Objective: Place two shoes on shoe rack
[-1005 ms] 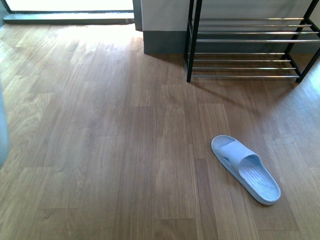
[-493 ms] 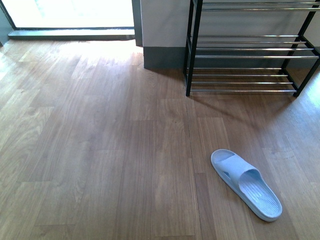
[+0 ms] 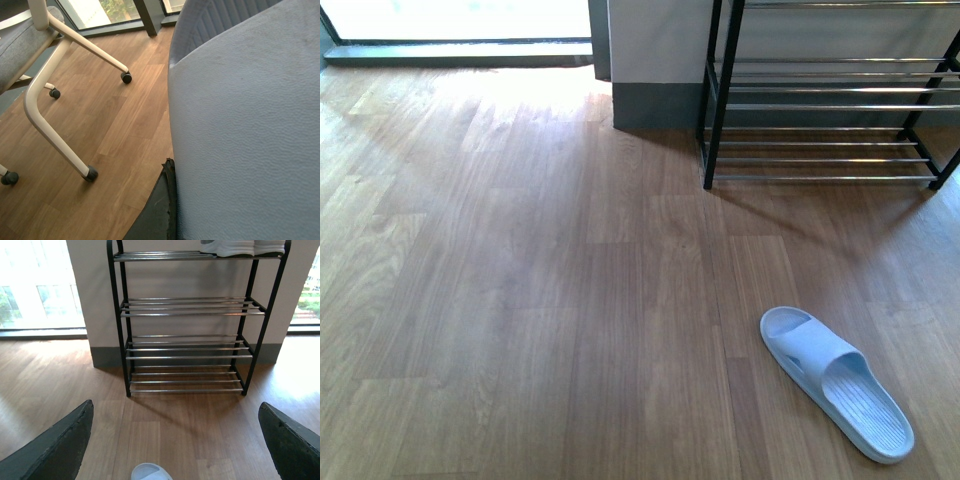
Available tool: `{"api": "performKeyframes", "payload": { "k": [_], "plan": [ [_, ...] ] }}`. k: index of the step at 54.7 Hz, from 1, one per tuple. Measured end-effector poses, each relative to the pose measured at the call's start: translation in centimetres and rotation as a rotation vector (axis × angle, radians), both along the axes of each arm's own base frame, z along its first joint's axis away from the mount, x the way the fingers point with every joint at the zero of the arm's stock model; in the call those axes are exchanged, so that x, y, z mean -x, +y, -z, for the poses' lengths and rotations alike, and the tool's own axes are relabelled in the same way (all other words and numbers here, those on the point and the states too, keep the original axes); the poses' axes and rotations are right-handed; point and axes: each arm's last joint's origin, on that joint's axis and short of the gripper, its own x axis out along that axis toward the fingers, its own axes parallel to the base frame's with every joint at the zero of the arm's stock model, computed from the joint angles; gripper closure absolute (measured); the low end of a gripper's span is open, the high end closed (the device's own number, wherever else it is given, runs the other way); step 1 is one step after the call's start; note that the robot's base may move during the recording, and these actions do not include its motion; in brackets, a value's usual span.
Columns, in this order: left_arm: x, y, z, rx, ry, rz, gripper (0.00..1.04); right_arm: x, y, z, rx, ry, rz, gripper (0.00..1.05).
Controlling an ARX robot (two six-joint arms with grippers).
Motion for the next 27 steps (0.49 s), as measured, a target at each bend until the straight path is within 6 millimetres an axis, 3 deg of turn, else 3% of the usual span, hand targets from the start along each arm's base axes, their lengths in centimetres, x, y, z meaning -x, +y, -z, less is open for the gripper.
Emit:
{"api": "performKeyframes", "payload": {
  "k": [11, 16, 19, 27],
  "plan": [
    [0.0, 0.0, 0.0, -0.001, 0.001, -0.001, 1.03, 0.0, 0.0, 0.0, 0.004, 0.009, -0.018, 0.09],
    [0.0, 0.0, 0.0, -0.002, 0.001, -0.002, 1.03, -0.1, 0.3, 0.8, 0.039, 0.183, -0.210, 0.09],
    [0.0, 0.0, 0.0, -0.001, 0.001, 0.000, 1.03, -0.4, 0.4, 1.1, 0.031, 0.226, -0.238, 0.09],
    [0.0, 0.0, 0.0, -0.001, 0.001, -0.001, 1.03, -4.1, 0.7, 1.3, 0.081, 0.313, -0.172, 0.09]
  ]
}}
